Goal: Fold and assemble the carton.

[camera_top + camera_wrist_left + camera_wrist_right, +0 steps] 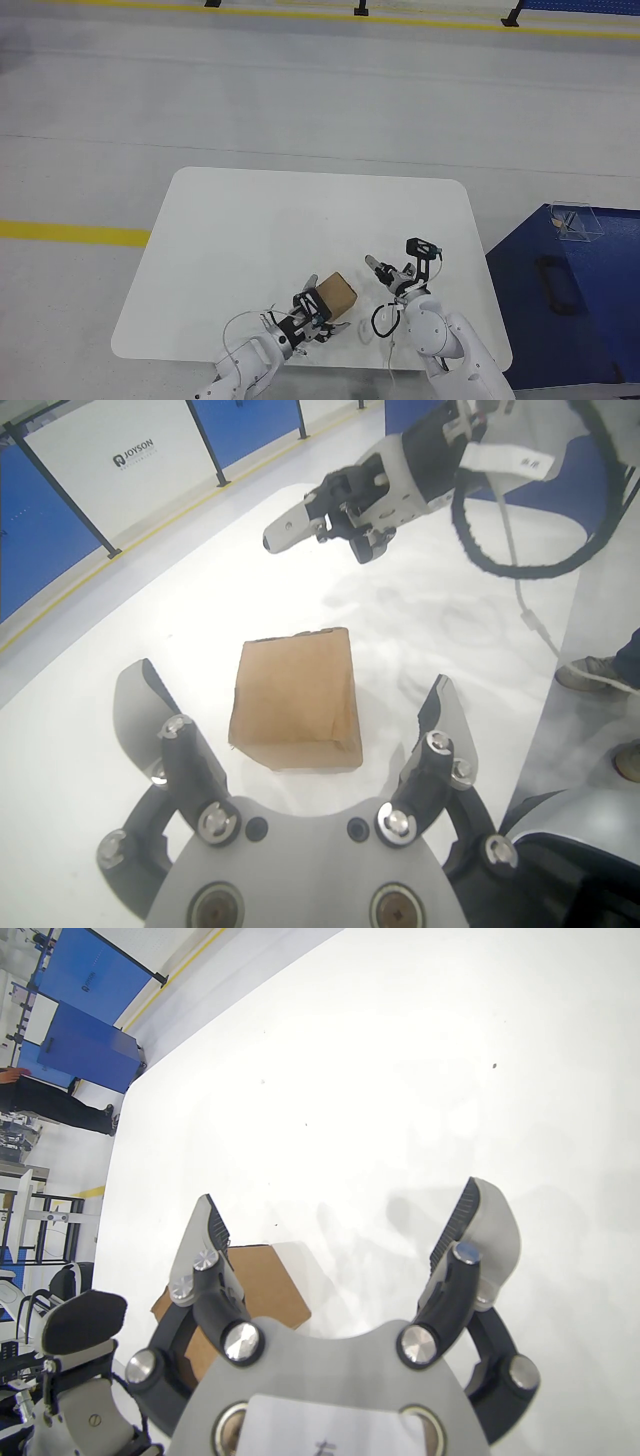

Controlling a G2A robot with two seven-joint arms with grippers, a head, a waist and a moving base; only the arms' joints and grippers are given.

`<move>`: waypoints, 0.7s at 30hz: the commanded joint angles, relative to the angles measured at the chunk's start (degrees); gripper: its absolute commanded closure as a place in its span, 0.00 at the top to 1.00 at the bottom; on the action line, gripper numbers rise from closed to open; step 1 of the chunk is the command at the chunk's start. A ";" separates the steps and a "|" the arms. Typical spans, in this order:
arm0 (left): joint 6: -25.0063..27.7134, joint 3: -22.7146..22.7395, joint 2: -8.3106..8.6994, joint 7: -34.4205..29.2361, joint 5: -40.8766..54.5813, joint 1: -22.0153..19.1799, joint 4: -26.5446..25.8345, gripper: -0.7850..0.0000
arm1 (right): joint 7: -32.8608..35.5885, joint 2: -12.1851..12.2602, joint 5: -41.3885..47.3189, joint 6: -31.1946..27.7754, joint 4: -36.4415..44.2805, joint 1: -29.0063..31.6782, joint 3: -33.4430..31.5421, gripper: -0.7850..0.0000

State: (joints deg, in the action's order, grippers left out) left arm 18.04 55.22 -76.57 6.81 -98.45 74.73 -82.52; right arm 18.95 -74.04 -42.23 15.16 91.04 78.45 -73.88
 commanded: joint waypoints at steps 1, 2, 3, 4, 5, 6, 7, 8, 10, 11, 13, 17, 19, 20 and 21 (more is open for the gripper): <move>-0.03 -0.39 -0.15 -0.91 -0.13 -1.04 1.27 1.00 | 0.00 0.00 0.00 0.00 0.00 0.00 0.00 1.00; 0.03 -0.60 -0.23 -0.94 0.05 -1.39 1.66 1.00 | 0.00 0.00 0.00 0.00 0.00 0.00 0.00 1.00; -0.02 -0.74 -0.30 -0.98 0.20 -1.70 2.08 1.00 | 0.00 0.00 0.00 0.00 0.00 0.00 0.00 1.00; -0.08 -0.95 -0.36 -1.37 -0.03 -2.04 2.56 1.00 | 0.00 0.00 0.00 0.00 0.00 0.00 0.00 1.00; -0.15 -1.20 -0.43 -1.56 -0.02 -2.31 2.88 1.00 | 0.00 0.00 0.00 0.00 0.00 0.00 0.00 1.00; -0.15 -1.41 -0.51 -1.72 0.15 -2.54 3.26 1.00 | 0.00 0.00 0.00 0.00 0.00 0.00 0.00 1.00; -0.20 -1.57 -0.59 -1.82 0.29 -2.82 3.58 0.95 | 0.00 0.00 0.00 0.00 0.00 0.00 0.00 1.00; -0.29 -1.69 -0.66 -1.94 0.47 -3.07 4.01 0.82 | 0.00 0.00 0.00 0.00 0.00 0.00 0.00 1.00; -0.26 -1.88 -0.79 -2.42 0.83 -3.66 4.79 0.61 | 0.00 0.00 0.00 0.00 0.00 0.00 0.00 1.00; -0.39 -1.93 -0.83 -2.48 0.88 -3.91 5.08 0.45 | 0.00 0.00 0.00 0.00 0.00 0.00 0.00 1.00; -0.54 -2.09 -0.91 -2.74 0.92 -4.23 5.61 0.21 | 0.00 0.00 0.00 0.00 0.00 0.00 0.00 1.00; -0.46 -2.05 -0.93 -2.97 1.10 -4.55 6.28 0.00 | 0.00 0.00 0.00 0.00 0.00 0.00 0.00 1.00; 0.27 -1.86 -0.90 -3.03 1.94 -4.48 6.27 0.00 | 0.00 0.00 0.00 0.00 0.00 0.00 0.00 1.00; 0.44 -1.62 -0.87 -3.17 2.43 -4.41 5.97 0.00 | 0.00 0.00 0.00 0.00 0.00 0.00 0.00 1.00; 0.66 -1.35 -0.85 -3.17 3.34 -4.21 5.50 0.00 | 0.00 0.00 0.00 0.00 0.00 0.00 0.00 1.00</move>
State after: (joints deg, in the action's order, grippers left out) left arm 18.47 53.59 -77.44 3.68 -96.00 70.34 -76.55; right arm 18.95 -74.04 -42.23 15.16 91.04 78.45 -73.88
